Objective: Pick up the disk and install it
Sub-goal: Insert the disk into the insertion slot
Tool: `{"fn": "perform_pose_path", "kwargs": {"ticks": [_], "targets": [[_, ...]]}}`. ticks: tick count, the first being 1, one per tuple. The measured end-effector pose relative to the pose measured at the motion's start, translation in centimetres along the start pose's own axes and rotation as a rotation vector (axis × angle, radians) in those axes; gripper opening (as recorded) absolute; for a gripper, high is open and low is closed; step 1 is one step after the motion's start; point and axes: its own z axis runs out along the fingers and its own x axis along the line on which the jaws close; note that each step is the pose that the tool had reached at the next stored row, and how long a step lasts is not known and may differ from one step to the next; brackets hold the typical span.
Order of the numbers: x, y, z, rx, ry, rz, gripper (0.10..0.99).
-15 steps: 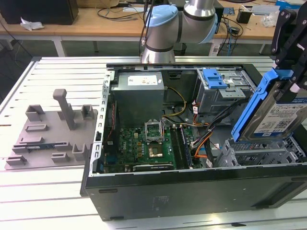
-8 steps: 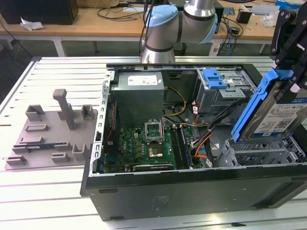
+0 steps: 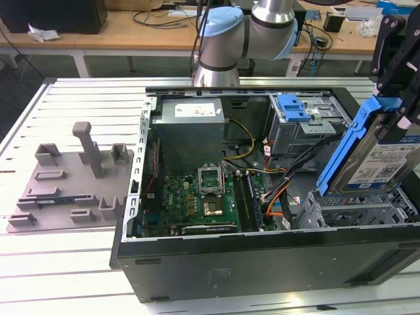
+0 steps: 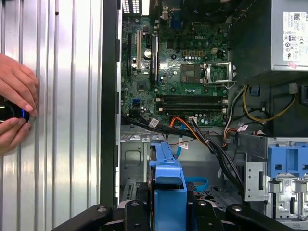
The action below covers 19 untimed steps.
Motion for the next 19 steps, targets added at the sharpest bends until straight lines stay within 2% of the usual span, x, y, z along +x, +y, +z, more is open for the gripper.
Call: {"fn": "perform_pose_path", "kwargs": {"ticks": [19], "targets": [[0.01, -0.04, 0.62, 0.000, 0.0000, 0.000, 0.369]]}}
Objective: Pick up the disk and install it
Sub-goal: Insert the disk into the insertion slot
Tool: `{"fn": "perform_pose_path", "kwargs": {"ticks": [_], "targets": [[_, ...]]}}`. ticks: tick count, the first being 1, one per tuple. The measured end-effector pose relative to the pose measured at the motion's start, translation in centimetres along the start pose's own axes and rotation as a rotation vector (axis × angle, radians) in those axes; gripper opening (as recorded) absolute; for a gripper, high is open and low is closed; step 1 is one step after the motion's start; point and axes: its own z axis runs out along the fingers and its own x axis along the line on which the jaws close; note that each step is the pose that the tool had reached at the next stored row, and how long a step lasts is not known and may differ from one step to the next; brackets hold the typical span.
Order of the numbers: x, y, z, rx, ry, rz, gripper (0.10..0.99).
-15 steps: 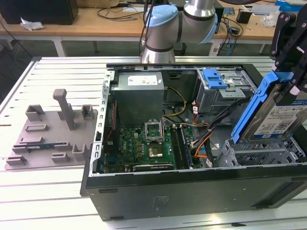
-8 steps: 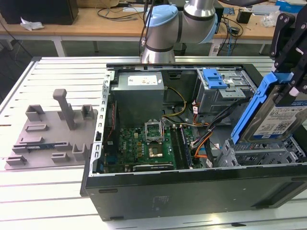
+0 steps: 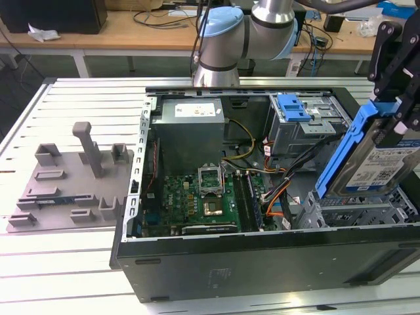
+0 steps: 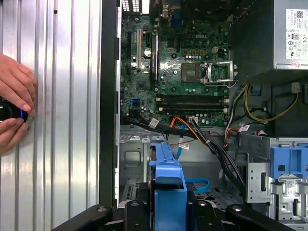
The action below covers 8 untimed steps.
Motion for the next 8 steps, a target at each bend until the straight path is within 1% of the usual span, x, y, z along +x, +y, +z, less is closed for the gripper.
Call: {"fn": "perform_pose_path", "kwargs": {"ticks": [8], "targets": [[0.01, -0.13, 0.25, 0.000, 0.0000, 0.000, 0.369]]}}
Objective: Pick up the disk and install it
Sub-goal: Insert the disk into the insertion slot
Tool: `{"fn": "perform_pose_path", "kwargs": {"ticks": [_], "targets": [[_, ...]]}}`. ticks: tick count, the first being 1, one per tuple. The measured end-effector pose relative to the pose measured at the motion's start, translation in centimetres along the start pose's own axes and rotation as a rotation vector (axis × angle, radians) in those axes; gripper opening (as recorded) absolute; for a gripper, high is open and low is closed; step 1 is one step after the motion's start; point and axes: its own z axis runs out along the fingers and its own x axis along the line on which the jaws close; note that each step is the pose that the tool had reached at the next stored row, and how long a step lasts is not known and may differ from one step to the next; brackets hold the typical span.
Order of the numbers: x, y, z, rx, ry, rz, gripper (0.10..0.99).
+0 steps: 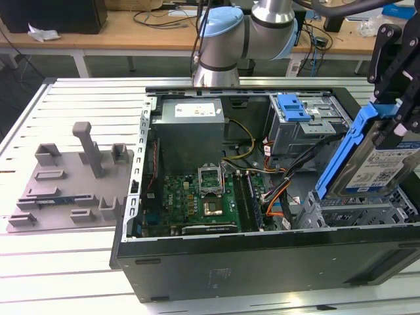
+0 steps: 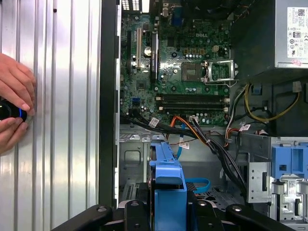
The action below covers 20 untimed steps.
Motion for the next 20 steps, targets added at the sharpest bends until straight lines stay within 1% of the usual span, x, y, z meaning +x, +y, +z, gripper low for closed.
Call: {"fn": "perform_pose_path", "kwargs": {"ticks": [20], "targets": [[0.02, -0.05, 0.67, 0.000, 0.0000, 0.000, 0.369]]}}
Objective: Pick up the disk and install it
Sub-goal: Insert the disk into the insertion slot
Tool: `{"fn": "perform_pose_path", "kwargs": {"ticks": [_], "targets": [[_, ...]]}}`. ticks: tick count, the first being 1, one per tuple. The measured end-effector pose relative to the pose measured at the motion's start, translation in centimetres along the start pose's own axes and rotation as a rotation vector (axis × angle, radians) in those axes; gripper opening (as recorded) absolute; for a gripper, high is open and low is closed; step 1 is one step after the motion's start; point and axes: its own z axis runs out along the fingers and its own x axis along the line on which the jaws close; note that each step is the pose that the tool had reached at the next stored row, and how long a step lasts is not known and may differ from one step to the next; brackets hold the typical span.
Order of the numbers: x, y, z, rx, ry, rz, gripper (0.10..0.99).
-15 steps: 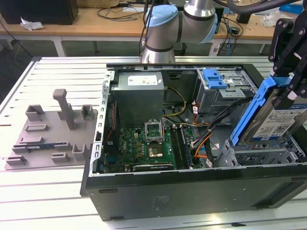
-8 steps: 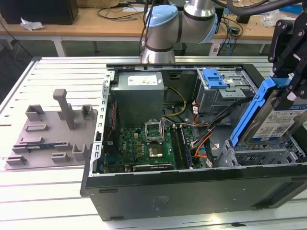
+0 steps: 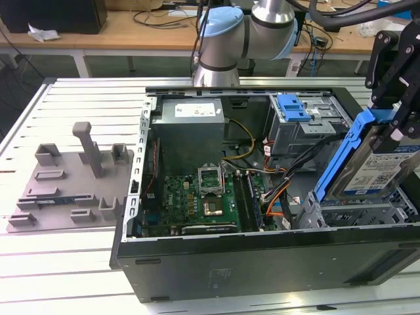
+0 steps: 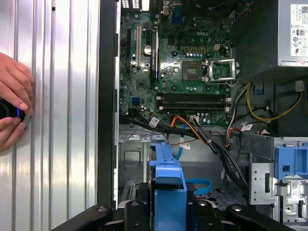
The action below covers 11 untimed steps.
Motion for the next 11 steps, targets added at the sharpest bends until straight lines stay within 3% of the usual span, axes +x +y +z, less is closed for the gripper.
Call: {"fn": "perform_pose_path", "kwargs": {"ticks": [11], "targets": [[0.02, -0.02, 0.75, 0.000, 0.0000, 0.000, 0.369]]}}
